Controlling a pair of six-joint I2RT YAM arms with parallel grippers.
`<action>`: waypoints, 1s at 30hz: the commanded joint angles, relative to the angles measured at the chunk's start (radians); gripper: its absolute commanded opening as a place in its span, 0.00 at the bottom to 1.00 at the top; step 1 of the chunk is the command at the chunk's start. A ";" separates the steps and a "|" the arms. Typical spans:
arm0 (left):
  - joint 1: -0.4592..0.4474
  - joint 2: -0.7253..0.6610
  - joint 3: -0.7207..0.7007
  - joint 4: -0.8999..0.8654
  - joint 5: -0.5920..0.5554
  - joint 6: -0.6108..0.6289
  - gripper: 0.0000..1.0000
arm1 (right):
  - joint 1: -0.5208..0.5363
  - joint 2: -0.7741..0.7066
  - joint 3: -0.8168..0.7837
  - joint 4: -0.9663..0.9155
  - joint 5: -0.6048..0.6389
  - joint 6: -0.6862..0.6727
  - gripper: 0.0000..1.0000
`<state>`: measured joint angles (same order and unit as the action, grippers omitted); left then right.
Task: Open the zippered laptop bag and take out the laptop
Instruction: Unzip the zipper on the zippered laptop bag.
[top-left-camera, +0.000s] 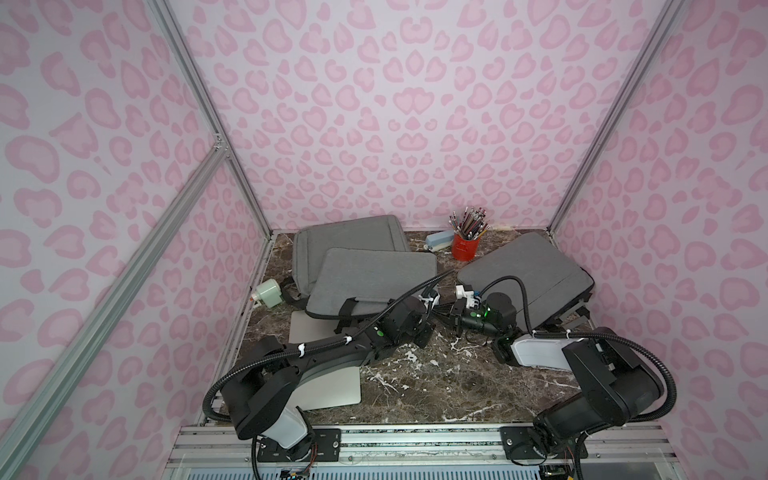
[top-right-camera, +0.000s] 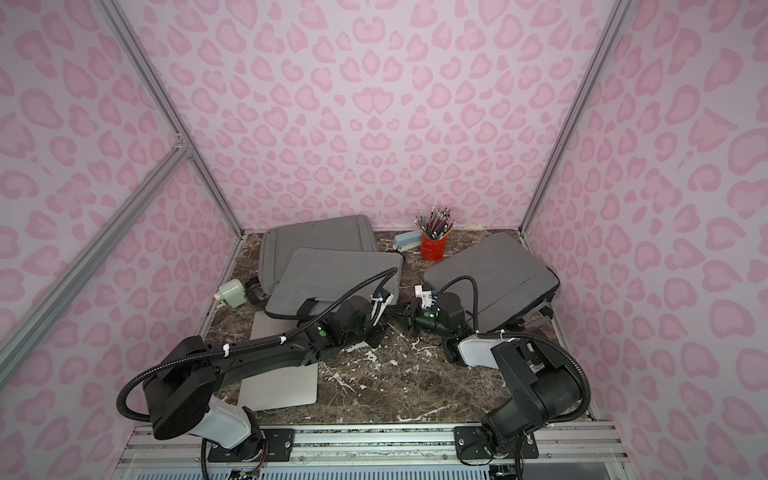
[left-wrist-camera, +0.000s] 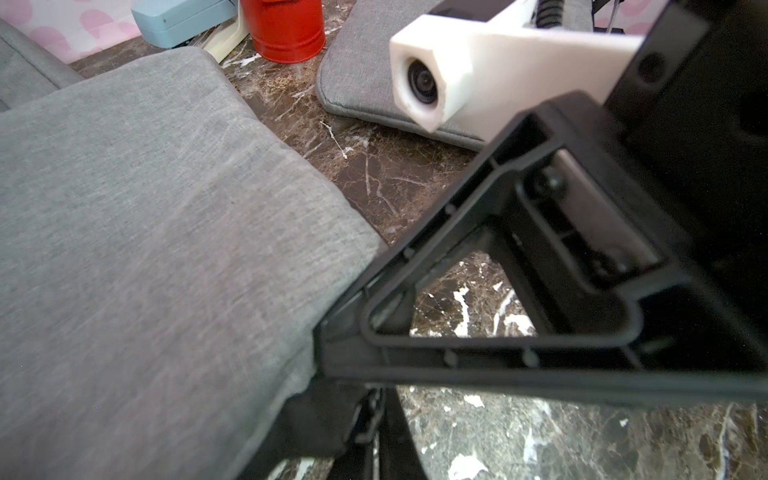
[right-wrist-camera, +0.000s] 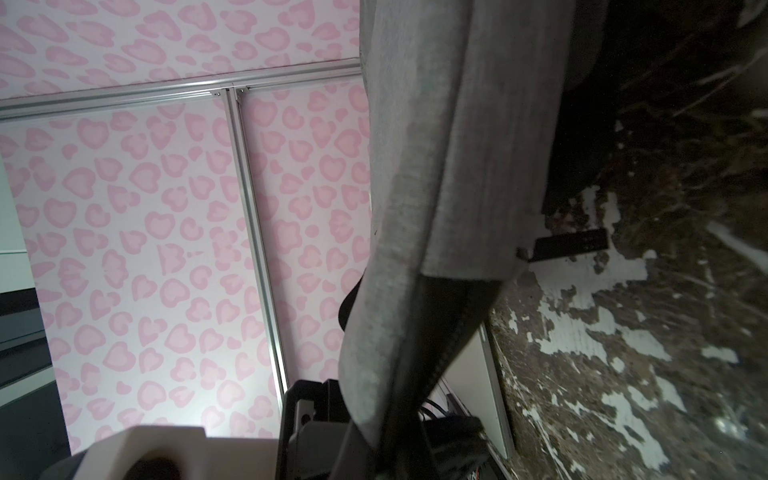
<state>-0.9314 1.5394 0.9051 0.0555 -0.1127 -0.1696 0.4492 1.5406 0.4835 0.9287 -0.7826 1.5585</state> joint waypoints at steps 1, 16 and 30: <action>0.002 -0.020 -0.002 -0.043 -0.028 0.013 0.02 | -0.009 -0.013 0.001 -0.001 0.043 -0.037 0.00; 0.064 -0.084 -0.030 -0.152 0.070 -0.066 0.02 | -0.028 -0.027 -0.016 -0.032 0.069 -0.079 0.00; 0.051 -0.009 0.043 -0.158 0.090 -0.041 0.27 | -0.011 -0.037 -0.020 0.008 0.057 -0.027 0.00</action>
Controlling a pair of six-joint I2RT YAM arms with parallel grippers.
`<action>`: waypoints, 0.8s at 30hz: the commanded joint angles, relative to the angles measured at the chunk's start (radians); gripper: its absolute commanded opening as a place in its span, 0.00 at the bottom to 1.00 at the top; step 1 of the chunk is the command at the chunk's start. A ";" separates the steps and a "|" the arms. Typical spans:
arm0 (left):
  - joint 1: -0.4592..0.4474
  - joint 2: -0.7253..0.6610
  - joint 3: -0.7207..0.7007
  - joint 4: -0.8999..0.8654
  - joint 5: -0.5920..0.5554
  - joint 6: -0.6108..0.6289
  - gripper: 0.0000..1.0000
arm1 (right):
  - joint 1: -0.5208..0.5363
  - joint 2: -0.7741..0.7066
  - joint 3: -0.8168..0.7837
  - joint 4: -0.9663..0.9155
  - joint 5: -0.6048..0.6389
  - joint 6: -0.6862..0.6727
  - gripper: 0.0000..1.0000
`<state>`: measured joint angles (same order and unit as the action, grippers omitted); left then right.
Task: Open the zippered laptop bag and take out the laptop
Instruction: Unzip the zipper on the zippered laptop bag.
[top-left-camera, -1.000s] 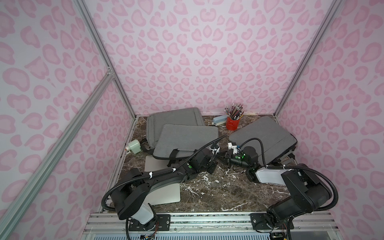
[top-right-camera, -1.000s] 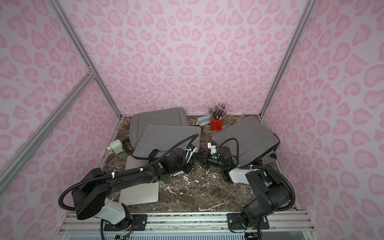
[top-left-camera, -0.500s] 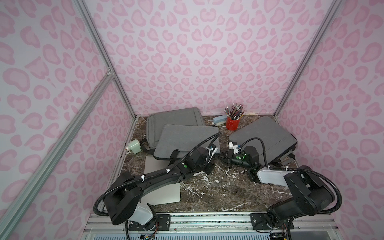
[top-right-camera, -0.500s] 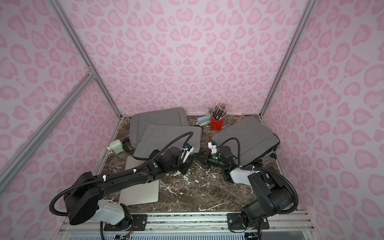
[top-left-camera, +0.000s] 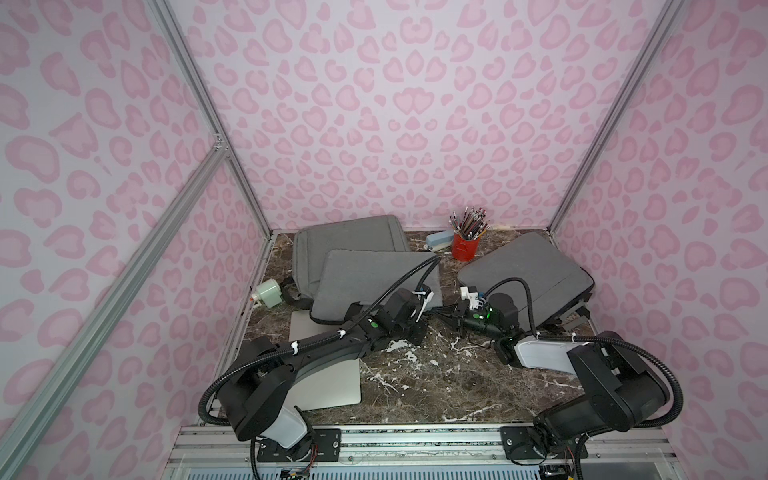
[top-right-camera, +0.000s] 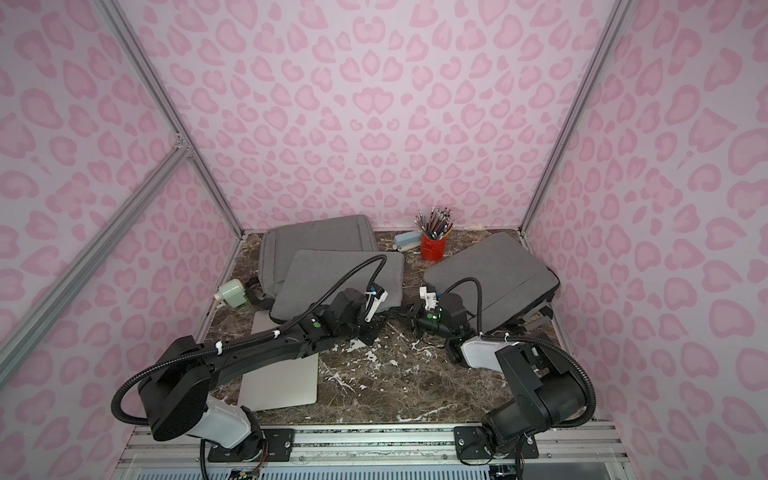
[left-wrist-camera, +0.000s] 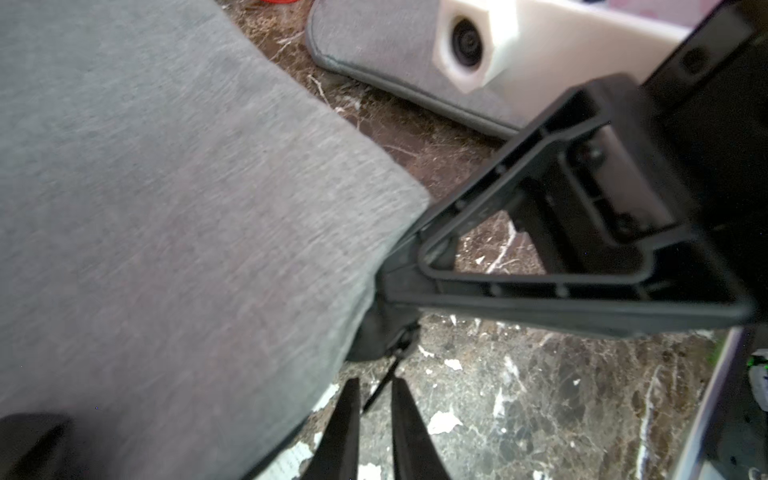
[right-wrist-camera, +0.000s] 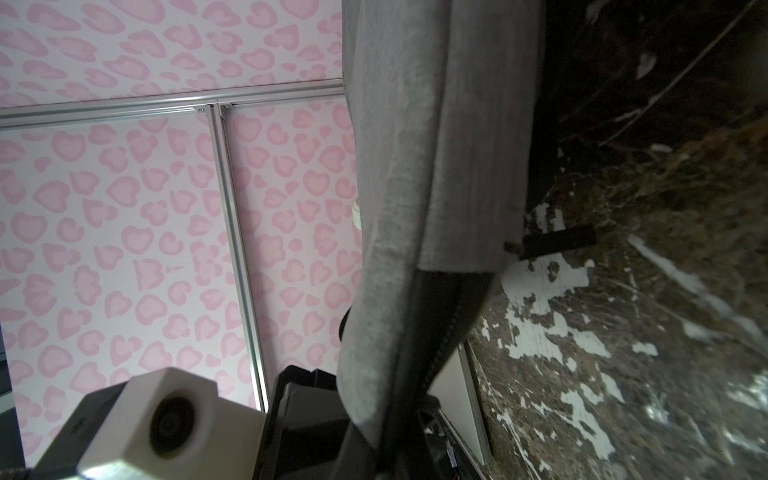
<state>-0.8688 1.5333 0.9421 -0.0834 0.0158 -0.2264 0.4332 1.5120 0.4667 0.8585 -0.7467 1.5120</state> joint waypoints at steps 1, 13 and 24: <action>-0.022 -0.011 0.001 -0.018 -0.063 0.027 0.30 | 0.008 -0.010 -0.005 0.074 0.023 0.026 0.00; -0.136 -0.033 -0.028 0.055 -0.229 0.127 0.43 | 0.024 -0.015 -0.010 0.053 0.033 0.079 0.00; -0.127 0.049 0.007 0.180 -0.219 0.140 0.29 | 0.036 -0.042 -0.034 0.068 0.037 0.141 0.00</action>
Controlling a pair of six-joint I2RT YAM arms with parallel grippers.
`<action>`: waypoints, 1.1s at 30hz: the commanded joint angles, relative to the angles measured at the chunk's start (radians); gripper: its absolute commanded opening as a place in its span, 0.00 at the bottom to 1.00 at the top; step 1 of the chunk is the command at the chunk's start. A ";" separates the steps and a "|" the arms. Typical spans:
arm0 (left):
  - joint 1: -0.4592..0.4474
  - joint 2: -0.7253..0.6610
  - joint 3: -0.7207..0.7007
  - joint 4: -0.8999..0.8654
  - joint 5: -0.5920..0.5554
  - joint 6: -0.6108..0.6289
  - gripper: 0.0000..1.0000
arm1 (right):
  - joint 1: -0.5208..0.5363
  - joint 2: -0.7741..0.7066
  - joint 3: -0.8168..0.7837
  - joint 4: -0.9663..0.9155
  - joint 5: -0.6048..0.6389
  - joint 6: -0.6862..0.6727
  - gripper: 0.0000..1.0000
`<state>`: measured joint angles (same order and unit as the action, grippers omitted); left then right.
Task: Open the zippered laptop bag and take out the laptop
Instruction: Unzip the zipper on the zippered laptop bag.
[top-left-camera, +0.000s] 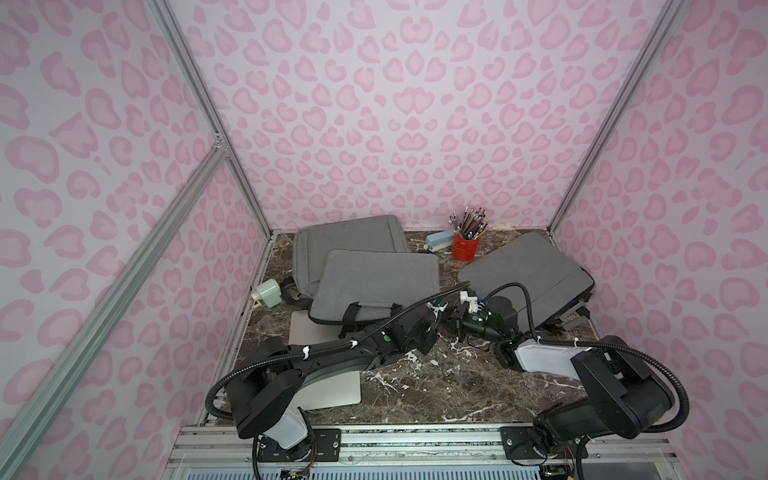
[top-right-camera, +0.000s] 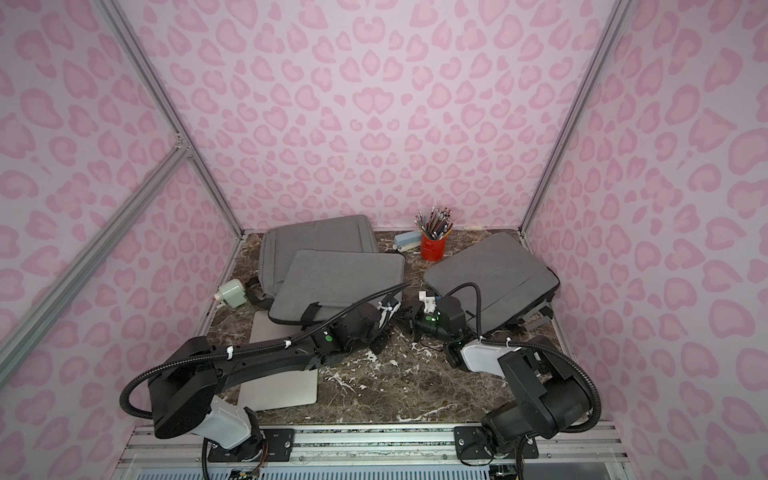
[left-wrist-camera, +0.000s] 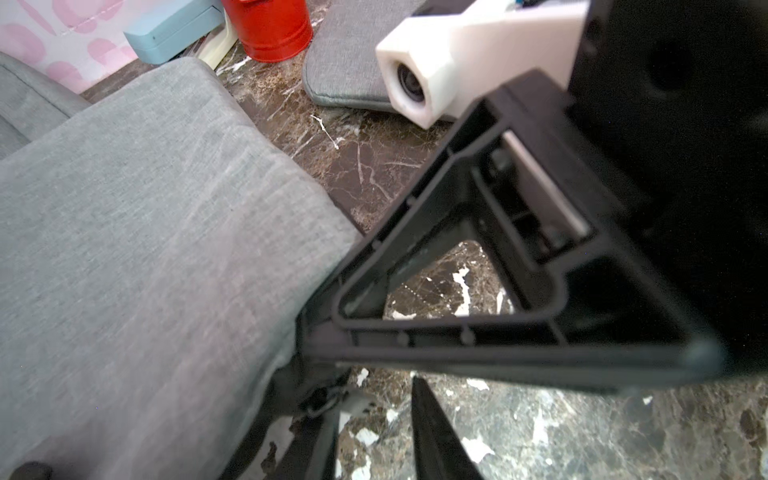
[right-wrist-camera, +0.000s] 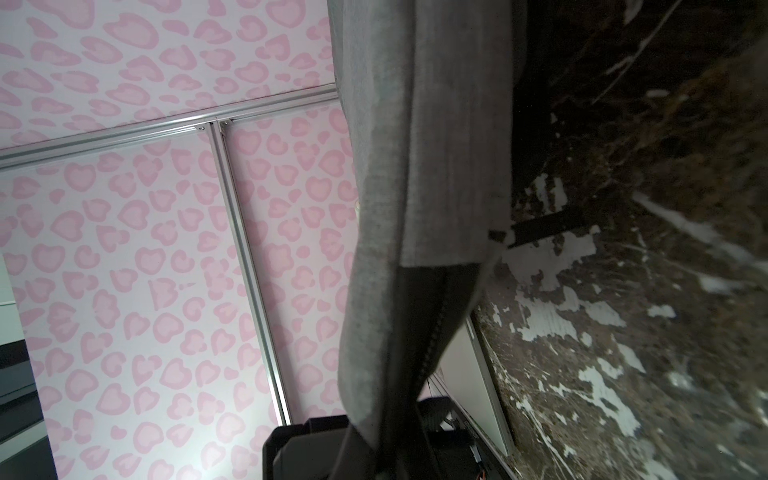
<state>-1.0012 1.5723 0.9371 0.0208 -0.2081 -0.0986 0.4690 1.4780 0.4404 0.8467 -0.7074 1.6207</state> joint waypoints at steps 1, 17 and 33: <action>0.007 0.013 0.015 0.080 0.008 0.014 0.28 | 0.003 -0.010 -0.009 0.076 -0.001 0.033 0.00; 0.055 0.037 0.031 0.059 0.005 -0.004 0.08 | 0.005 -0.024 -0.021 0.058 0.008 0.030 0.00; 0.137 -0.087 -0.071 0.078 0.318 -0.133 0.02 | -0.045 -0.050 -0.008 -0.047 0.051 -0.103 0.00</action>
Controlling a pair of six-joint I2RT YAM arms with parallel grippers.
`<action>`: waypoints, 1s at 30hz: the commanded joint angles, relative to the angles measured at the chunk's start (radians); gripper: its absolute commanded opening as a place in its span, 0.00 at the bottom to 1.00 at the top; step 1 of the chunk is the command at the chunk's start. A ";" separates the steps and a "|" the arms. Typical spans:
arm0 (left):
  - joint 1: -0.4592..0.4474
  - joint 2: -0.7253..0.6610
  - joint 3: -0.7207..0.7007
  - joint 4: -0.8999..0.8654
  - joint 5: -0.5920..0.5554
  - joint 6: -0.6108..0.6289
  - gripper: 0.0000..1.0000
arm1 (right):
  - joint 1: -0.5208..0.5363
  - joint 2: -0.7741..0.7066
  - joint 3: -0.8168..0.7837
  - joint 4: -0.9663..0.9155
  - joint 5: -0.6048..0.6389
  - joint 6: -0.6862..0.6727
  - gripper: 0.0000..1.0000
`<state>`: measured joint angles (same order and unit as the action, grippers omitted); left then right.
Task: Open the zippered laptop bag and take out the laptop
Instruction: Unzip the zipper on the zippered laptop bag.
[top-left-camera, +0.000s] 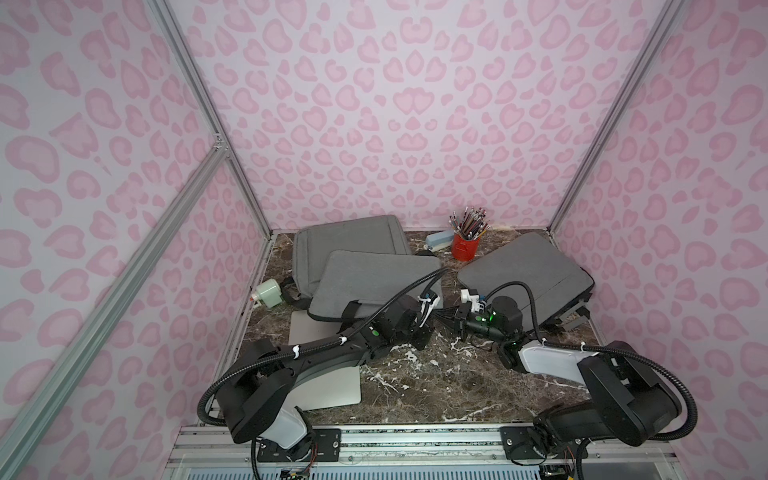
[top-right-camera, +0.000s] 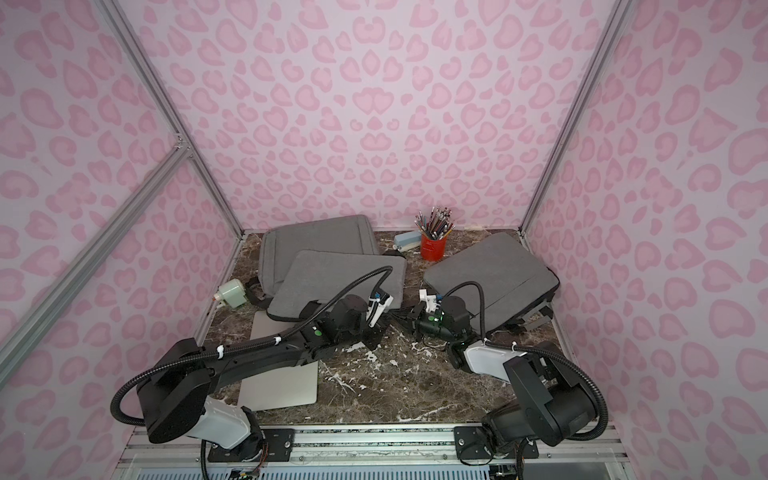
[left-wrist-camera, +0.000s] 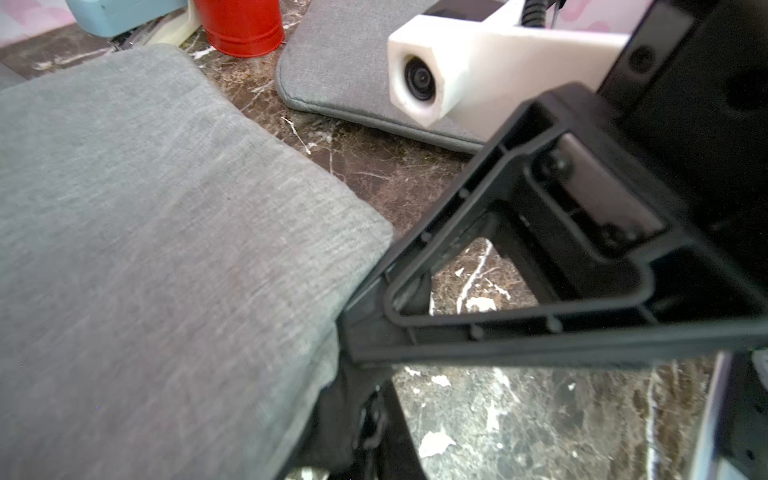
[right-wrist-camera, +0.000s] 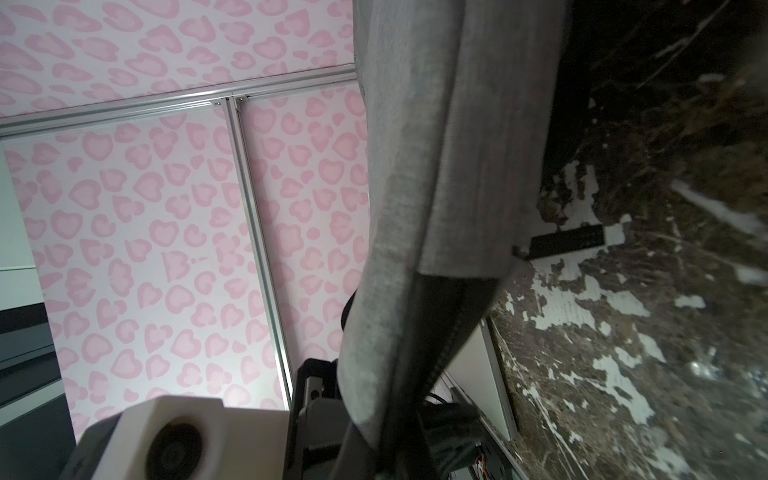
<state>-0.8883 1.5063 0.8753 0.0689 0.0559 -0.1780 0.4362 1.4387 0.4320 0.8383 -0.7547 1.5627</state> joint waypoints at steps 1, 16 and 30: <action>0.035 -0.022 -0.011 0.031 0.069 -0.063 0.02 | -0.014 -0.018 0.002 -0.054 0.105 -0.058 0.00; 0.100 -0.037 -0.050 0.004 0.128 -0.141 0.02 | -0.034 -0.038 -0.018 -0.061 0.118 -0.101 0.00; 0.184 -0.100 -0.114 -0.125 0.116 -0.214 0.02 | -0.059 -0.083 -0.032 -0.083 0.147 -0.164 0.00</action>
<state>-0.7288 1.4204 0.7708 0.0479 0.2649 -0.3561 0.3923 1.3663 0.4019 0.7399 -0.7223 1.4242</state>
